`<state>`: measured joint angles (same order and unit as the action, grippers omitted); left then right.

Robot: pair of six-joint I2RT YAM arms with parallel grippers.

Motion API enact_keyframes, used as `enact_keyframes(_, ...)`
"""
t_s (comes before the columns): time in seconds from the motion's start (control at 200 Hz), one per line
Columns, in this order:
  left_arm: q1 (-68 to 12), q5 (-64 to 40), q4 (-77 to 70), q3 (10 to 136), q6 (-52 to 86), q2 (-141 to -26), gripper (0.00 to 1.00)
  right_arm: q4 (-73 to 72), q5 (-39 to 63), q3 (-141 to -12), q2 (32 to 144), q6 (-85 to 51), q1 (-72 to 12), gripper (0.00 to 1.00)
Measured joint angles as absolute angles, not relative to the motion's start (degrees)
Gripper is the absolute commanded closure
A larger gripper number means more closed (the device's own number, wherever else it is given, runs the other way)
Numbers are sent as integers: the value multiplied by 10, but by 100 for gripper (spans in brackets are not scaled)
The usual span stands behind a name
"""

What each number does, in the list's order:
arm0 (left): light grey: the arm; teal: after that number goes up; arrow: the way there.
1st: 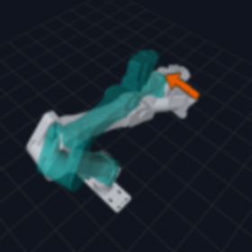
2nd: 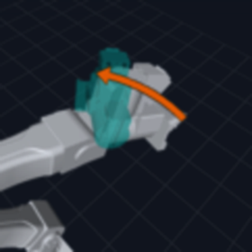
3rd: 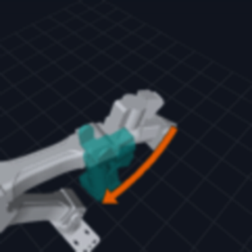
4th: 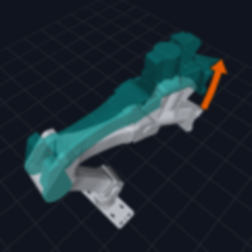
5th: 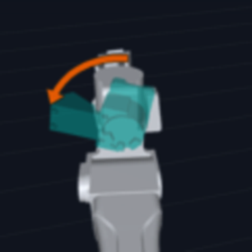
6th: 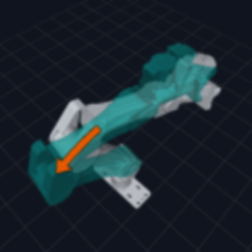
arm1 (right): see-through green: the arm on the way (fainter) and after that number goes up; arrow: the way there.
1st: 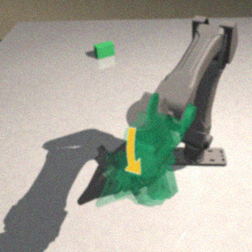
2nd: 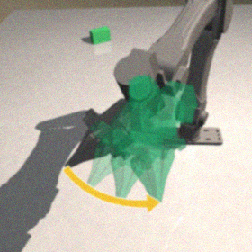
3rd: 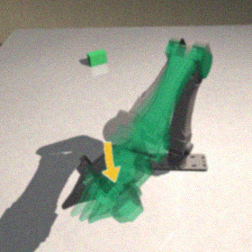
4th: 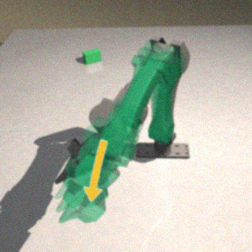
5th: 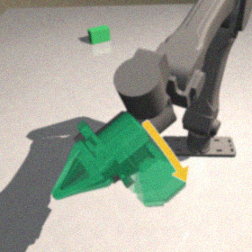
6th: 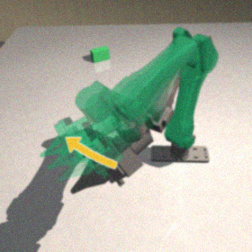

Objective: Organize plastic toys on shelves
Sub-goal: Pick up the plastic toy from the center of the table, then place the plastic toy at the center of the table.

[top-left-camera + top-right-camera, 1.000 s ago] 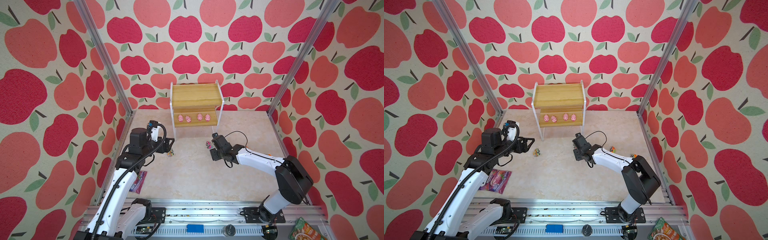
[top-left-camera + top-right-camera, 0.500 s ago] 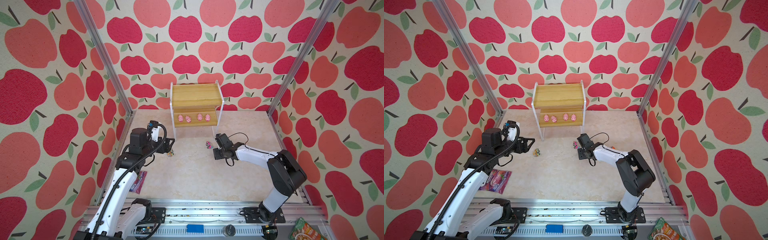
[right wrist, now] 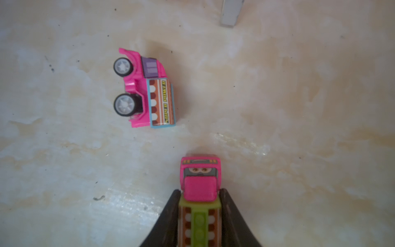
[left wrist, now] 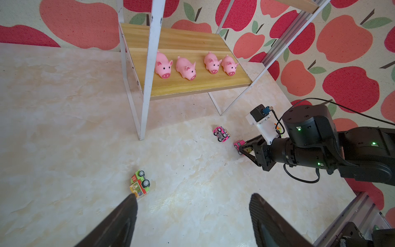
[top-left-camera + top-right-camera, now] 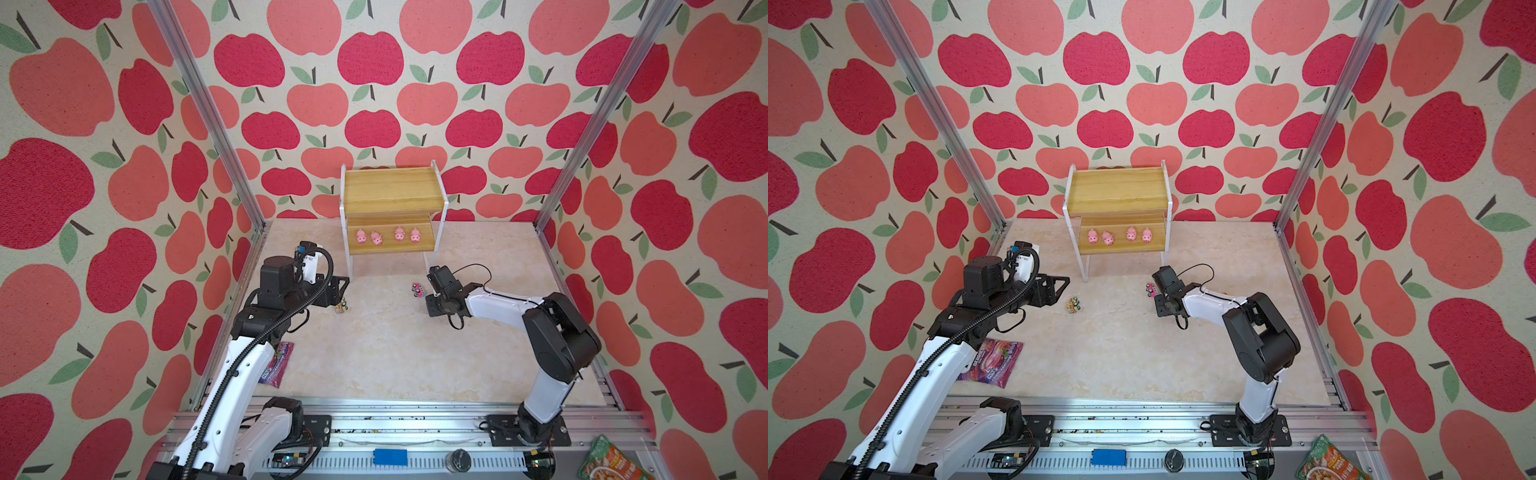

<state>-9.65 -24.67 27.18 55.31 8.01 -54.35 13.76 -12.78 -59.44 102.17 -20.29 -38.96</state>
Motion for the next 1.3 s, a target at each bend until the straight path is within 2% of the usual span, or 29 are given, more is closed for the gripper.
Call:
enact_keyframes(0.215,-96,-247,272,553,80,-543,15,141,-126,-565,952,-169,-396,72)
enact_keyframes(0.415,-92,-244,272,553,80,-543,15,138,-89,-551,895,-110,-447,72)
enact_keyframes(0.665,-80,-245,272,553,80,-543,15,115,-28,-562,938,-43,-515,71)
enact_keyframes(0.976,-71,-244,272,550,80,-544,15,98,-9,-599,1018,7,-568,70)
enact_keyframes(1.116,-70,-245,272,550,80,-544,15,92,-9,-599,1032,19,-579,66)
enact_keyframes(1.301,-70,-245,272,550,80,-546,15,70,-10,-594,1034,30,-580,51)
